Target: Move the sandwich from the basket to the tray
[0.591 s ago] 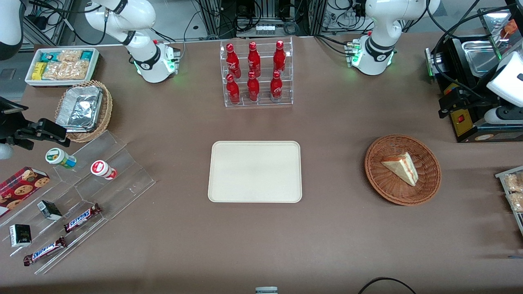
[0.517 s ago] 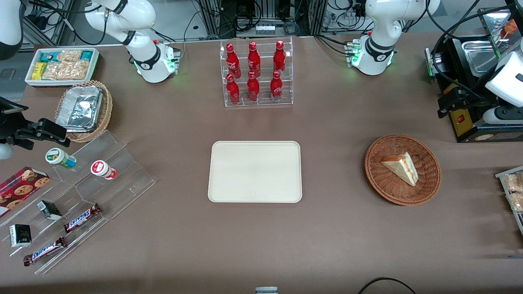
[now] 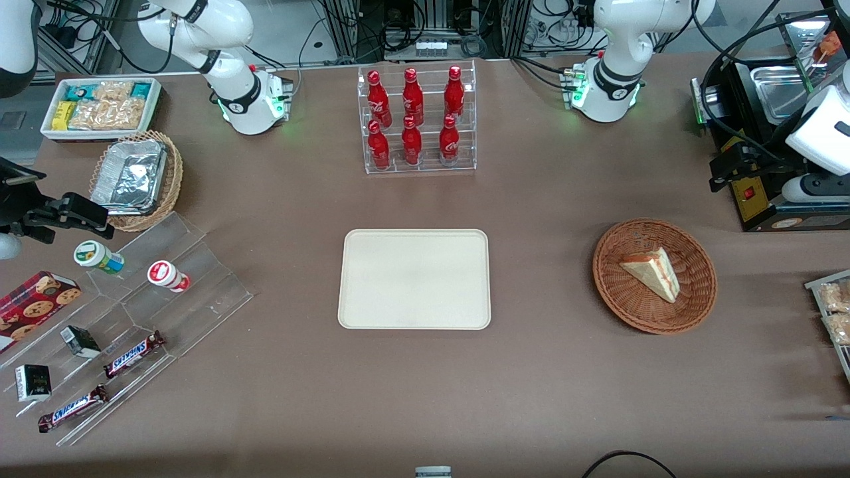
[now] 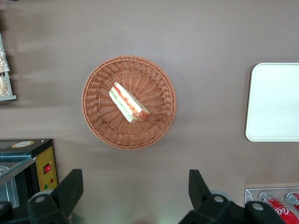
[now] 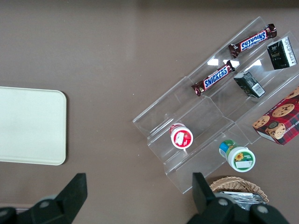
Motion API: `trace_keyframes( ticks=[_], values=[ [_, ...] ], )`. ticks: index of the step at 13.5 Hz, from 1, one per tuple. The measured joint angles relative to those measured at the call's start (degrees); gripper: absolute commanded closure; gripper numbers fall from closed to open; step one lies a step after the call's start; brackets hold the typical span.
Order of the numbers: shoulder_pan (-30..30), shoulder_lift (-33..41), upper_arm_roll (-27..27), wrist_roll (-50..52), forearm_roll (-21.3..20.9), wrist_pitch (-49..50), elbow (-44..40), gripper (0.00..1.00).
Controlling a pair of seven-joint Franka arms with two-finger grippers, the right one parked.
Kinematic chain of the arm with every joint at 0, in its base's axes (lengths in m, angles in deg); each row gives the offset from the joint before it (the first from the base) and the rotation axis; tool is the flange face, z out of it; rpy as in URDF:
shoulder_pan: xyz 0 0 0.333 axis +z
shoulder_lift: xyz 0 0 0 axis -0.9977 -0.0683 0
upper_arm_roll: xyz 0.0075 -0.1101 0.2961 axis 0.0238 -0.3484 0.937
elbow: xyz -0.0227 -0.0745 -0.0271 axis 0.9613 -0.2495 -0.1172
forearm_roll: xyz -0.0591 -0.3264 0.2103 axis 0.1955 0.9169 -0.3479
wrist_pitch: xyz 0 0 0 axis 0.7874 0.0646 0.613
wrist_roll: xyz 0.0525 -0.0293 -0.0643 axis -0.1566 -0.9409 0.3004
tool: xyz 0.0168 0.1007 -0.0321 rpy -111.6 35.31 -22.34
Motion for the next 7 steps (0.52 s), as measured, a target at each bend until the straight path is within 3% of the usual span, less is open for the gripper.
trace_keyframes(
  ticks=[7],
  values=[
    [0.51, -6.23, 0.90, 6.57, -1.36, -4.65, 3.92, 0.00]
  ],
)
